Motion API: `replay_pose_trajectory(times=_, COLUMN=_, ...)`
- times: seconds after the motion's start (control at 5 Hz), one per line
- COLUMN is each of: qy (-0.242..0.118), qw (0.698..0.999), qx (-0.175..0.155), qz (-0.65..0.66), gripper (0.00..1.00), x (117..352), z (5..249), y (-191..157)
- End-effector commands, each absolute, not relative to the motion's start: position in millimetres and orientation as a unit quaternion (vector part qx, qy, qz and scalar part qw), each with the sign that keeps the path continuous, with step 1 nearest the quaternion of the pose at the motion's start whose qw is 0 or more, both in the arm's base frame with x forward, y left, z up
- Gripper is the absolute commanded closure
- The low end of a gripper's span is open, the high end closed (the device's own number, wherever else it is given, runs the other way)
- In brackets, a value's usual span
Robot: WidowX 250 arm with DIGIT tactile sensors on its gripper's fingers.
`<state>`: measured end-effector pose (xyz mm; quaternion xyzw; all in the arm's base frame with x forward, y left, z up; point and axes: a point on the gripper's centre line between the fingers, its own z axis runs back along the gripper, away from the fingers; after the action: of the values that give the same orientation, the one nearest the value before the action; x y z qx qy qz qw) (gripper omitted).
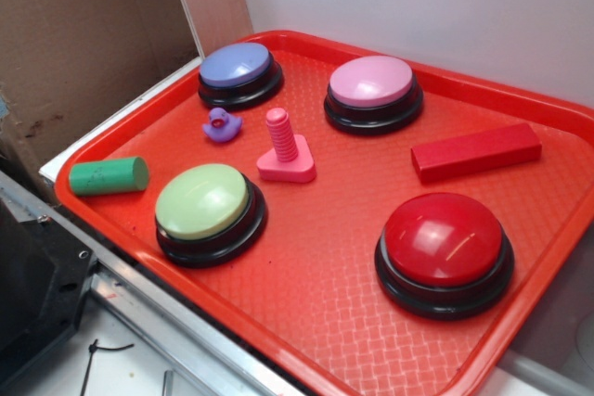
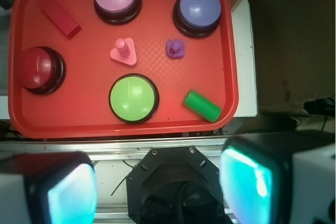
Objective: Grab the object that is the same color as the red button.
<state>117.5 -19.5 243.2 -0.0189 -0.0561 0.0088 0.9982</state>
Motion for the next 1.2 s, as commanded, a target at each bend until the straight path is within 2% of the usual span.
replay_pose_trajectory(times=0.0, qy=-0.056, qw=0.998, qx=-0.019, qz=0.009, gripper=0.0, x=117.5, z=243.2, y=-19.5)
replay_pose_trajectory(times=0.2, qy=-0.077, qw=0.994, qx=-0.045, qz=0.058, gripper=0.0, x=158.5, z=254.9, y=-5.6)
replay_pose_trajectory(times=0.4, qy=-0.075, qw=0.992, qx=-0.043, qz=0.092, gripper=0.0, x=207.5, z=261.7, y=21.8)
replay_pose_trajectory(times=0.6, qy=-0.064, qw=0.992, qx=-0.034, qz=0.107, gripper=0.0, x=256.2, z=258.7, y=50.8)
replay_pose_trajectory(times=0.8, qy=-0.04, qw=0.997, qx=-0.066, qz=-0.015, gripper=0.0, x=301.3, z=263.2, y=-0.2)
replay_pose_trajectory(times=1.0, qy=-0.034, qw=0.992, qx=-0.062, qz=-0.106, gripper=0.0, x=297.7, z=268.6, y=-57.9)
